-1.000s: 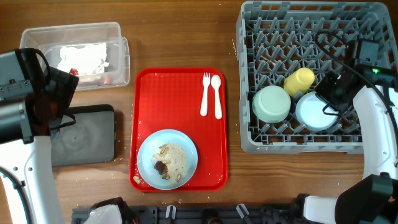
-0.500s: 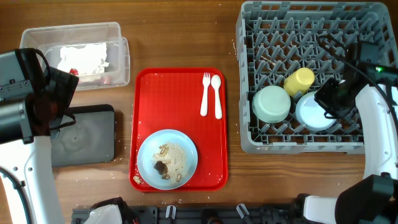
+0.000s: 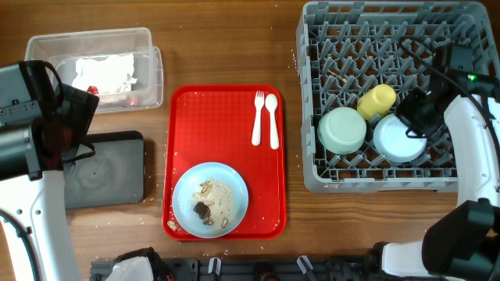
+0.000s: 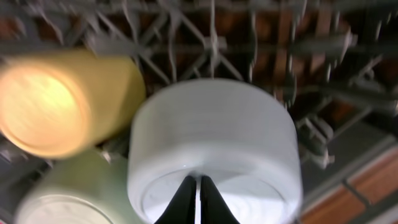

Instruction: Sort waste into correct bins and load items into the dishwasher rack

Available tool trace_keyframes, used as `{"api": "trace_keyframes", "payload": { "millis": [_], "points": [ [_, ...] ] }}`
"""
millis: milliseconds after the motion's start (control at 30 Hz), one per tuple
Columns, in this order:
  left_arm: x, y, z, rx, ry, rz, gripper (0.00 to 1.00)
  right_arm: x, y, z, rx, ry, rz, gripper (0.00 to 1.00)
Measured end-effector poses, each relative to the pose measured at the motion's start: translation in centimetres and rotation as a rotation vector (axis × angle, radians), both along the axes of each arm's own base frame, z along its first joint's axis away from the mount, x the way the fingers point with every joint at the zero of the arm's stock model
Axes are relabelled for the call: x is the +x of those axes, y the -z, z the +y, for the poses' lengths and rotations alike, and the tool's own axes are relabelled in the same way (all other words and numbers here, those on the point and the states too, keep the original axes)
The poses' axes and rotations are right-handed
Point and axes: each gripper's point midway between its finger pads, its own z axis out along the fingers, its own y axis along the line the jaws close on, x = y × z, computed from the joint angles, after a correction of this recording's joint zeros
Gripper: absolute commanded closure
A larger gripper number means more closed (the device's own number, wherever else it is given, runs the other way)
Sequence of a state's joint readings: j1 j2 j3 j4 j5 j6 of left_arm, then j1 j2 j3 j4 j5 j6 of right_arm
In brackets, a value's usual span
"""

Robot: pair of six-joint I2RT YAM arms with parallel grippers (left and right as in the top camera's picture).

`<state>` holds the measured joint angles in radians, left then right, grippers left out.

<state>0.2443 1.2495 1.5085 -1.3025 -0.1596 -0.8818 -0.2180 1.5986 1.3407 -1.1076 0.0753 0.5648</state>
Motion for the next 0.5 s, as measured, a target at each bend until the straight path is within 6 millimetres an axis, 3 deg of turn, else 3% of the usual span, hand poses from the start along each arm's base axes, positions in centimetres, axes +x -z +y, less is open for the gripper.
{"api": "trace_keyframes", "payload": {
  "millis": [100,267,400,500],
  "points": [
    [0.0,0.0,0.0,0.000,0.000,0.000,0.00,0.9,-0.9,-0.4,-0.016,0.003,-0.035,0.86],
    [0.0,0.0,0.0,0.000,0.000,0.000,0.00,1.7,-2.3,-0.7,-0.031,0.007,-0.073,0.63],
    [0.0,0.0,0.0,0.000,0.000,0.000,0.00,2.0,-3.2,-0.8,-0.037,-0.006,-0.088,0.63],
    [0.0,0.0,0.0,0.000,0.000,0.000,0.00,2.3,-3.4,0.2,0.007,-0.072,-0.105,0.63]
  ]
}}
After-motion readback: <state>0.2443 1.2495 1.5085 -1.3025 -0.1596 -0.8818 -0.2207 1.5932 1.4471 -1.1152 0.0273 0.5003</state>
